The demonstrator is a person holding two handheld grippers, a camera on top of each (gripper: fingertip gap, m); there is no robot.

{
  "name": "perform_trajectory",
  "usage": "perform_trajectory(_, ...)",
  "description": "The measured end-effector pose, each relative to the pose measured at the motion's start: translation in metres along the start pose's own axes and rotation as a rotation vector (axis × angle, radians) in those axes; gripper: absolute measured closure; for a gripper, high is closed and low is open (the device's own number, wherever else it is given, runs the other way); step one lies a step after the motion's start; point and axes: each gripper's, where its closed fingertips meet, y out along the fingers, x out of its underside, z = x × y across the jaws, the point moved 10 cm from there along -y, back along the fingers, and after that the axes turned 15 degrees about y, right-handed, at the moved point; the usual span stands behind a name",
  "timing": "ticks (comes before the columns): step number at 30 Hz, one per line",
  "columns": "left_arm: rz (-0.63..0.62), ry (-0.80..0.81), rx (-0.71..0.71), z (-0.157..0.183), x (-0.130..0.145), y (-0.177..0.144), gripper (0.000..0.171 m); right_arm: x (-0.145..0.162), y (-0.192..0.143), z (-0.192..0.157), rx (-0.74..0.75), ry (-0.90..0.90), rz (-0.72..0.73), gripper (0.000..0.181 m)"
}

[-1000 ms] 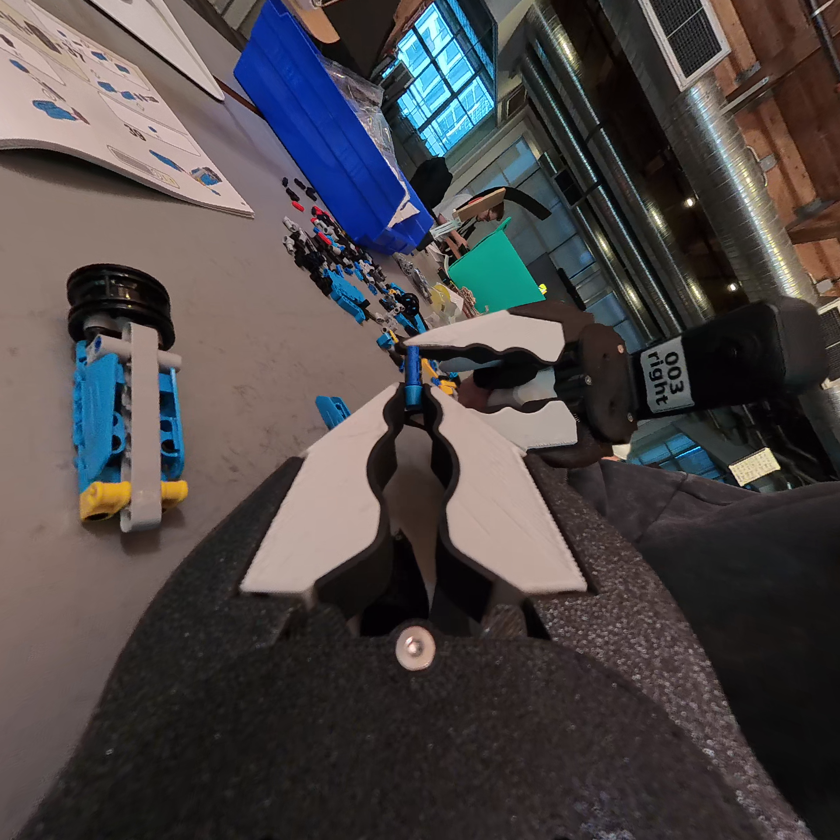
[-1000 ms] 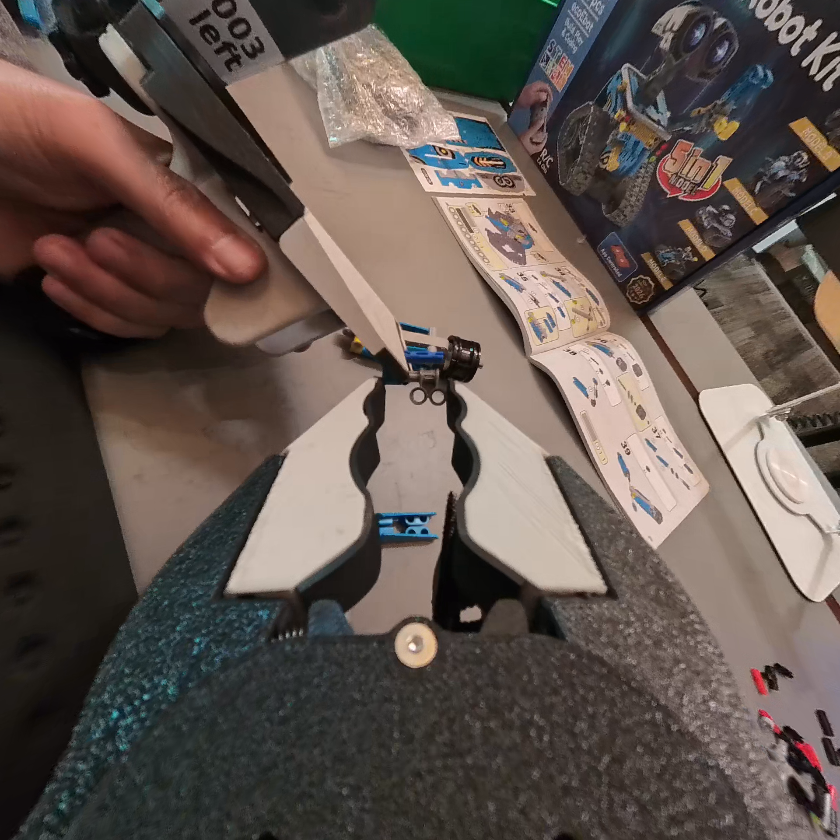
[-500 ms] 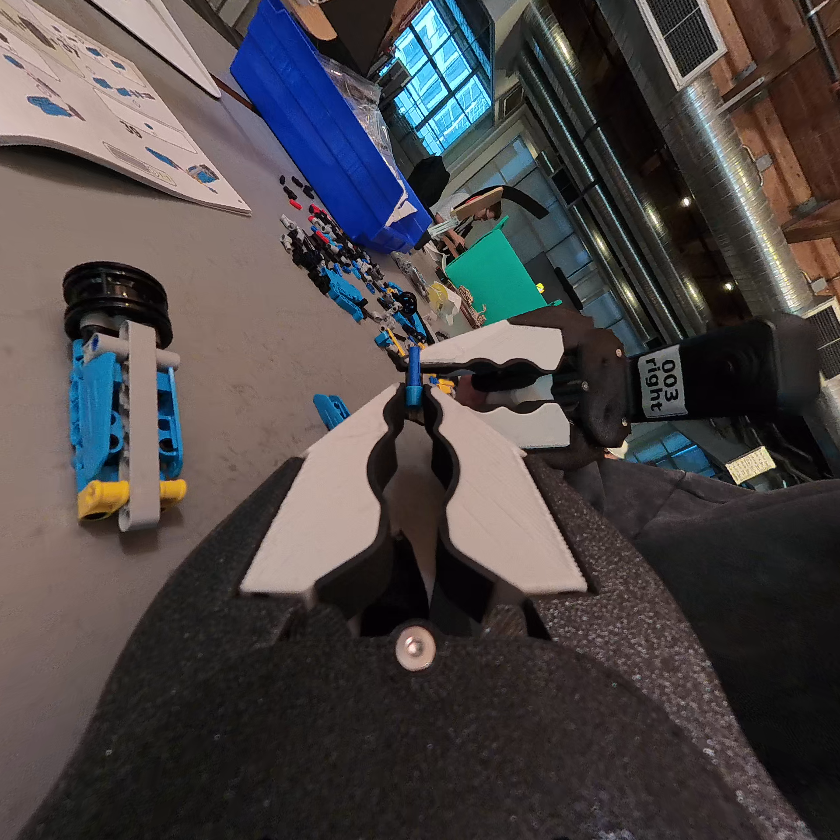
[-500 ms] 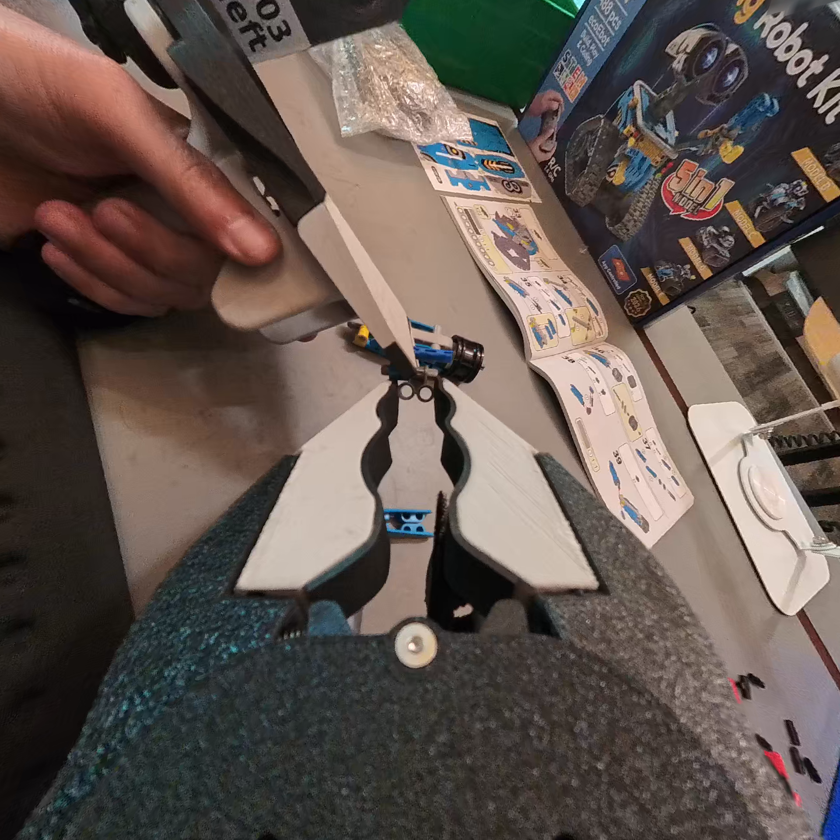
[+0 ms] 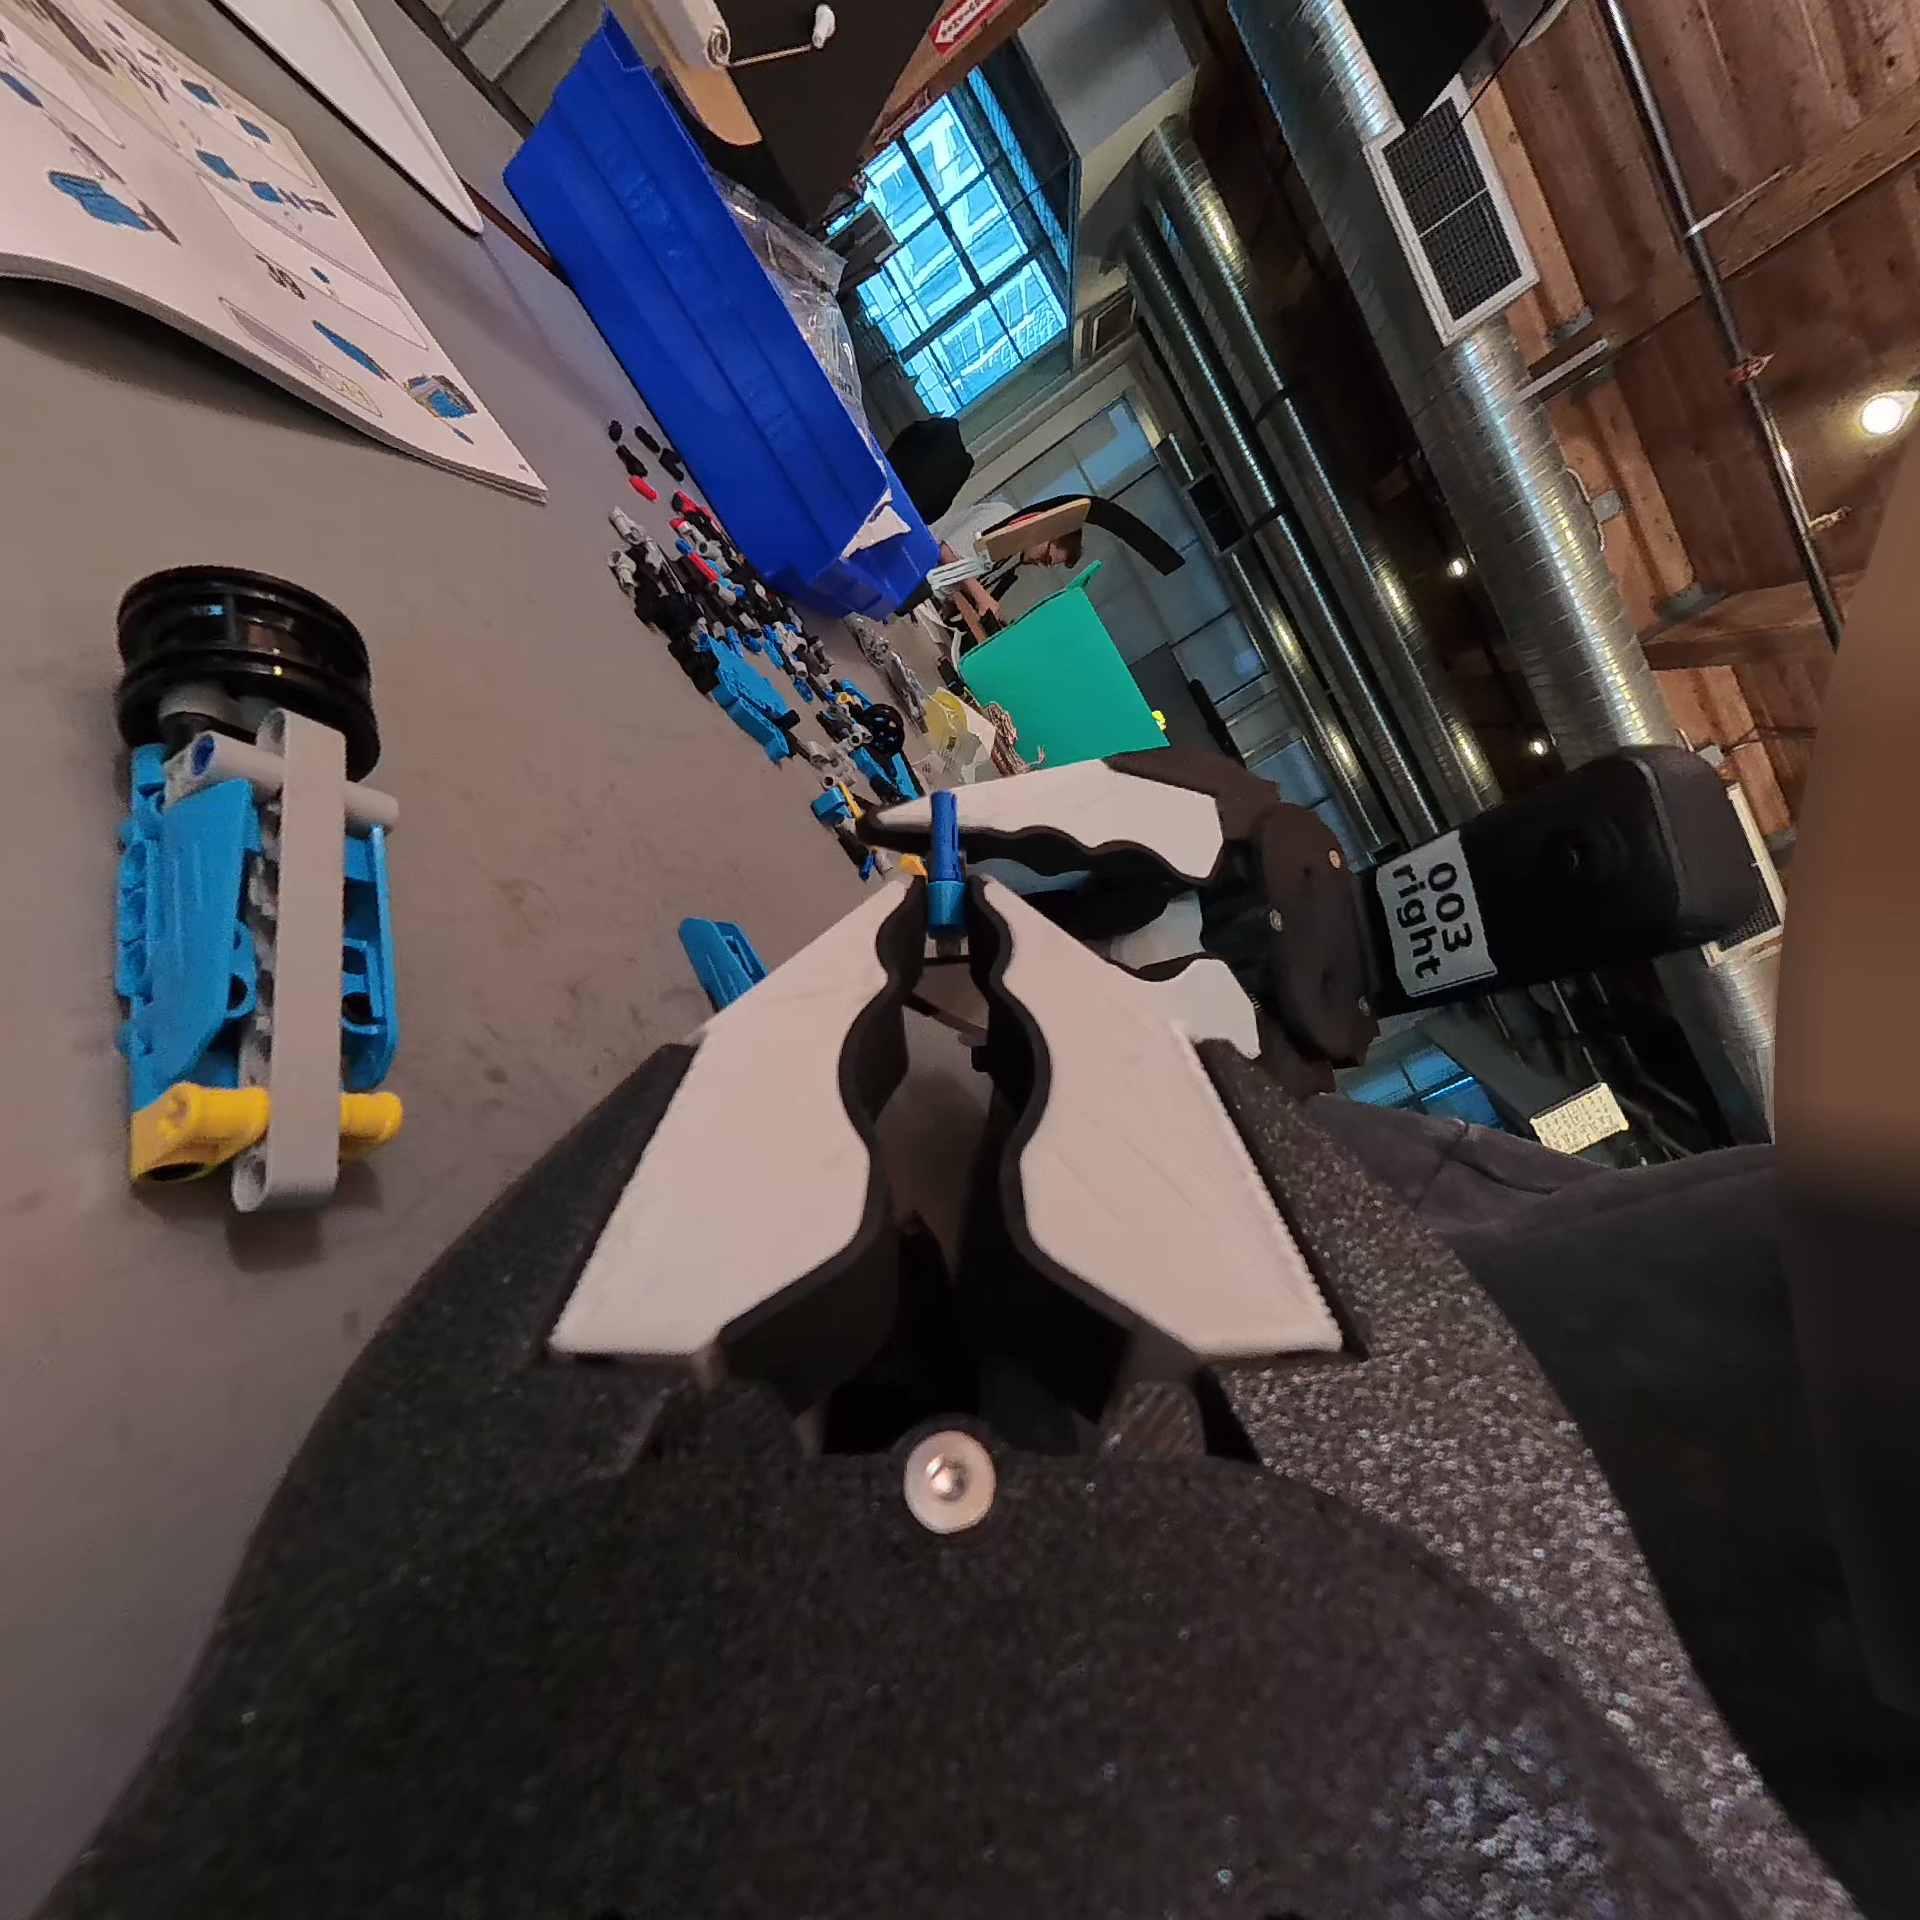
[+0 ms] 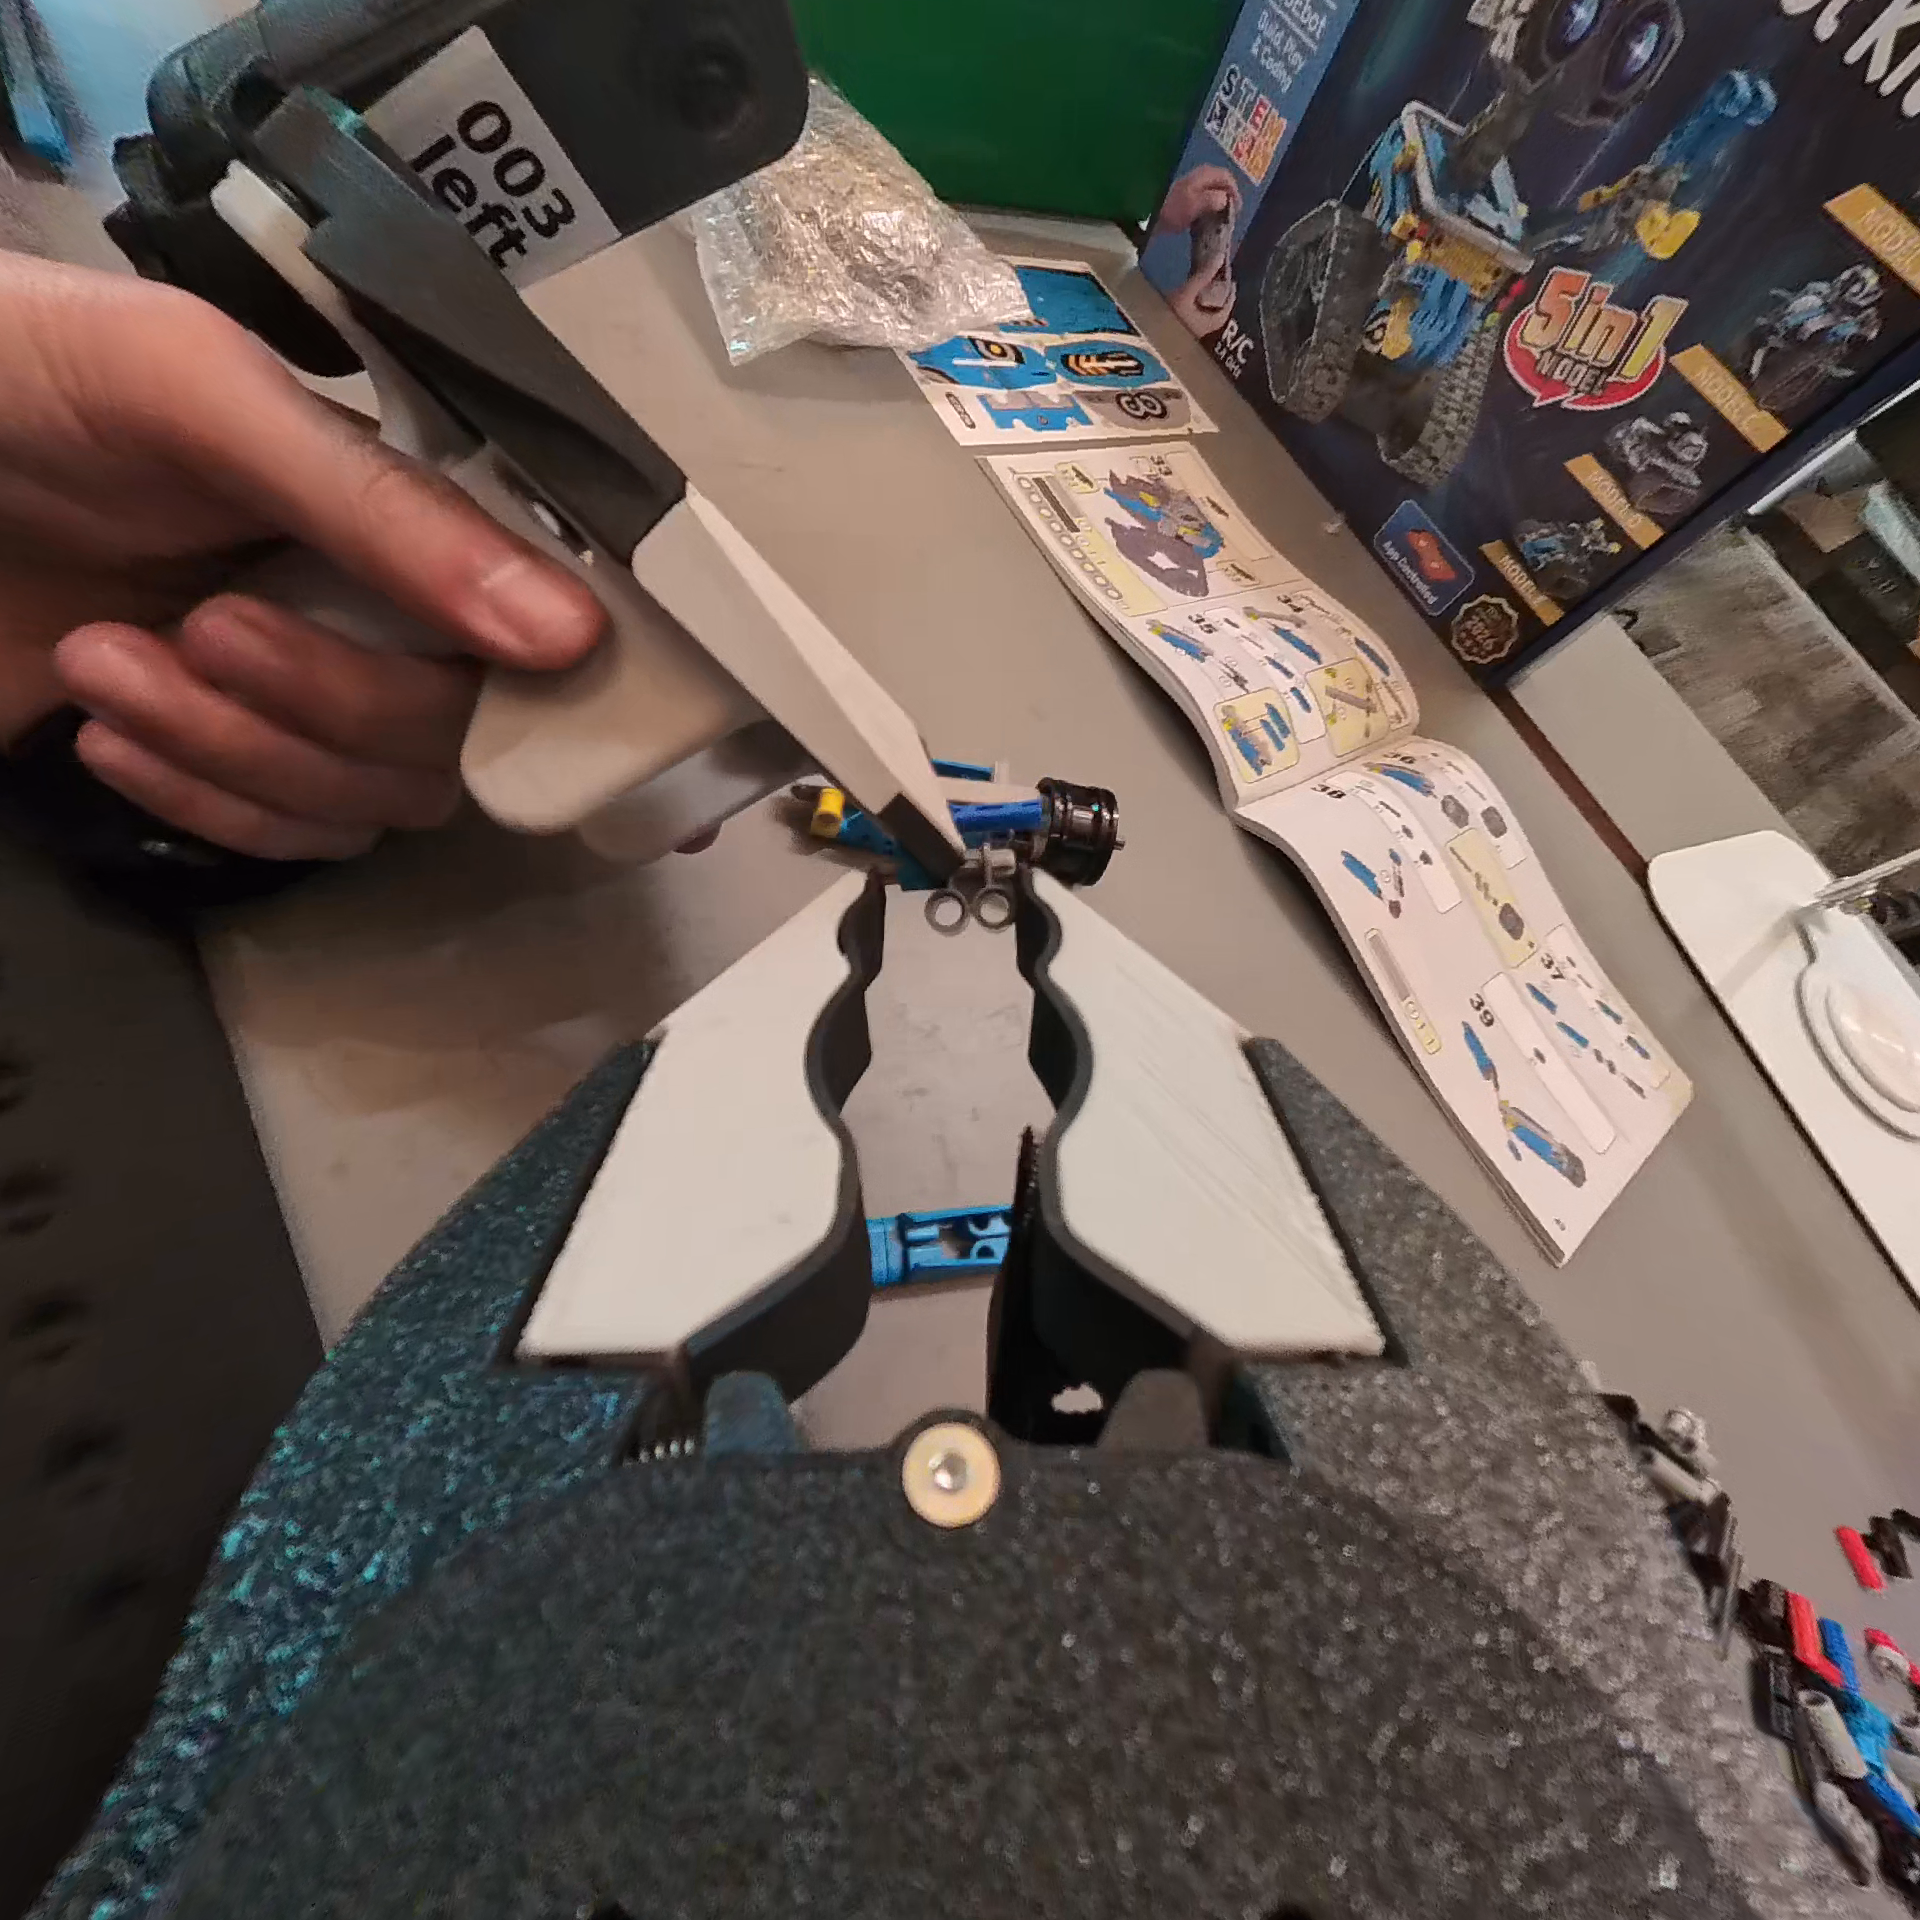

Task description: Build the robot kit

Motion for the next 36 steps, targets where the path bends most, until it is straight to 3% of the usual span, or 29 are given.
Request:
perform_trajectory(17,-0.021,0.088,-0.033,0.0061,-0.0007,0.0005,0.164,-0.0041,-0.0024,0.0068,-0.051,0.068,-0.027,0.158)
perform_trajectory(31,-0.023,0.094,-0.04,0.0069,0.0004,-0.0006,0.165,-0.0015,-0.0033,0.0022,-0.023,-0.064,-0.034,0.161)
perform_trajectory(36,-0.01,0.116,-0.063,0.0082,-0.0011,-0.0031,0.165,-0.0048,0.0011,0.0077,-0.07,0.05,-0.041,0.157)
